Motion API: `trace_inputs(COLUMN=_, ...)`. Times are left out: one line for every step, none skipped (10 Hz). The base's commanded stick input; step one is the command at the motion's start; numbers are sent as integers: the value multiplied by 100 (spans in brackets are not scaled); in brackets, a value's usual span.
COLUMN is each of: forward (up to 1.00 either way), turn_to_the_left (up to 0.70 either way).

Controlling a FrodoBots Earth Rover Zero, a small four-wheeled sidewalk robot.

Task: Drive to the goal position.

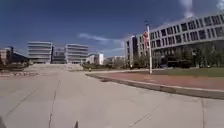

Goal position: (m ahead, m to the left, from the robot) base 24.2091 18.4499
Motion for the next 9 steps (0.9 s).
trace_inputs(forward=58, turn_to_the_left=-1)
trace_inputs(forward=58, turn_to_the_left=-1)
trace_inputs(forward=58, turn_to_the_left=-1)
trace_inputs(forward=58, turn_to_the_left=-1)
trace_inputs(forward=58, turn_to_the_left=-1)
trace_inputs(forward=58, turn_to_the_left=-1)
trace_inputs(forward=58, turn_to_the_left=-1)
trace_inputs(forward=58, turn_to_the_left=-1)
trace_inputs(forward=58, turn_to_the_left=-1)
